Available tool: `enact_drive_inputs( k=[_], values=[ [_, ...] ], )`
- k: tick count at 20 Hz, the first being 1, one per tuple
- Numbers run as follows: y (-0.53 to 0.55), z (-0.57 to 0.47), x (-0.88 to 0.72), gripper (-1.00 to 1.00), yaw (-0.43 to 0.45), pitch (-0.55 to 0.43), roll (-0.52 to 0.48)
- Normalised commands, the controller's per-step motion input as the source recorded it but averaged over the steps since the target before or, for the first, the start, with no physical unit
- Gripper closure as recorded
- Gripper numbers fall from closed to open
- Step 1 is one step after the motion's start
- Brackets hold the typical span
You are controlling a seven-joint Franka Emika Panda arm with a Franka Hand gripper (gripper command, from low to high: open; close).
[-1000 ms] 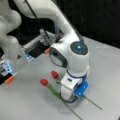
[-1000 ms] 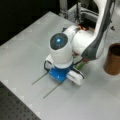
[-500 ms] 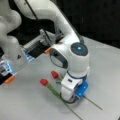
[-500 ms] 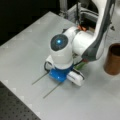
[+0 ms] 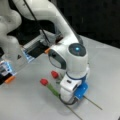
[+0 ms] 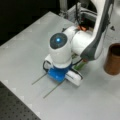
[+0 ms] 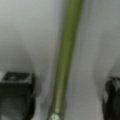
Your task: Flower insertion into a vase
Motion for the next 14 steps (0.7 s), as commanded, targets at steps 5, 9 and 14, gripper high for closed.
enact_drive_inputs(
  k=[5,9,14],
  values=[
    [0.23,-0.24,0.06,1.0,-0.071,-0.007,0.107],
    [0.26,-0.13,0.05,1.0,-0.088,0.022,0.133],
    [0.17,0.3,-0.06,1.0,-0.101,0.018,0.182]
  ],
)
